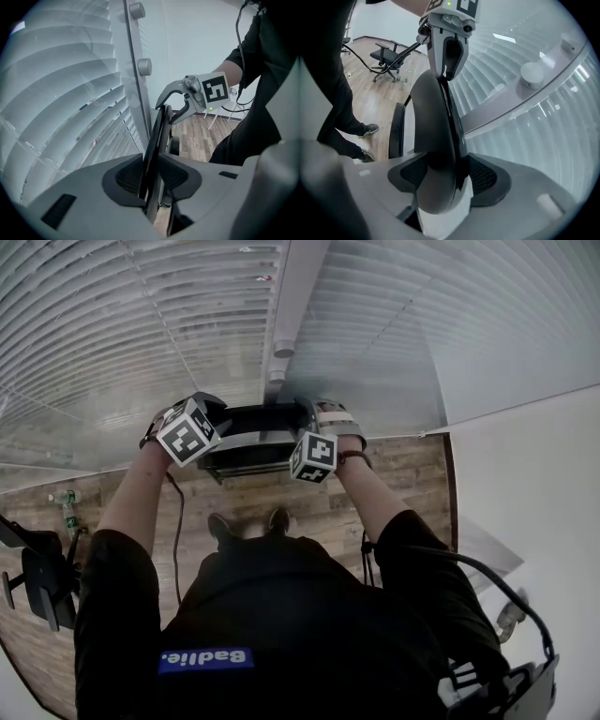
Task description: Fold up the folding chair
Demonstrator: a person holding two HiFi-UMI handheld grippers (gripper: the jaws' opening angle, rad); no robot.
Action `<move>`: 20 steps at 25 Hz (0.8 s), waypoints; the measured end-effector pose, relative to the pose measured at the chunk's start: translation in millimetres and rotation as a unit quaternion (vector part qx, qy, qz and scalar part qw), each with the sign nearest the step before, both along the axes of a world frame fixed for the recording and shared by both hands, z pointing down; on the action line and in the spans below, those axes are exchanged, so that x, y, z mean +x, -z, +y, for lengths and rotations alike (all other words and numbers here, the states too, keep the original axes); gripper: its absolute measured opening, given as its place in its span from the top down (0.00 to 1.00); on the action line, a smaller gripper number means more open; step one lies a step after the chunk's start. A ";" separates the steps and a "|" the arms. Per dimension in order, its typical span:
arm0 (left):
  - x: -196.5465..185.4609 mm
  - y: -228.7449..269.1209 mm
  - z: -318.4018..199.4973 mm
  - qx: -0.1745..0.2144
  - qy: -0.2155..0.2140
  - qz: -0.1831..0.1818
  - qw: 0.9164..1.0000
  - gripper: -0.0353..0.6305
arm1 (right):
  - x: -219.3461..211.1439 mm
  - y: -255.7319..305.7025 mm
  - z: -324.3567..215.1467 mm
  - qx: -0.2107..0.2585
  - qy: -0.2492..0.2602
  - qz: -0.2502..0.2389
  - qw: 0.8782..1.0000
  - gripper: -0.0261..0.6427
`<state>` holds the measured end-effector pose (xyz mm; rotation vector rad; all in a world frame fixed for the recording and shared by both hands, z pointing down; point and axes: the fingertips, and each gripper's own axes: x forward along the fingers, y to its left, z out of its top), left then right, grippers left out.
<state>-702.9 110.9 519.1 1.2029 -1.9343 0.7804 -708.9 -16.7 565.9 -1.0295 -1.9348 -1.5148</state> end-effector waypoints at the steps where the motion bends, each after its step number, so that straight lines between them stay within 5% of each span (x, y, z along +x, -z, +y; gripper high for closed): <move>1: -0.9 -0.2 0.0 0.000 0.001 0.000 1.000 0.79 | -0.5 0.5 -1.0 0.002 -0.004 -0.009 1.000 0.57; 8: -8.5 -0.8 0.4 -0.026 0.008 -0.036 0.999 0.80 | -7.2 3.9 -3.8 0.025 -0.030 -0.079 0.996 0.59; 20: -4.4 4.5 6.6 -0.052 0.031 -0.055 0.997 0.82 | -16.7 -1.3 -1.0 0.021 -0.034 -0.080 0.996 0.59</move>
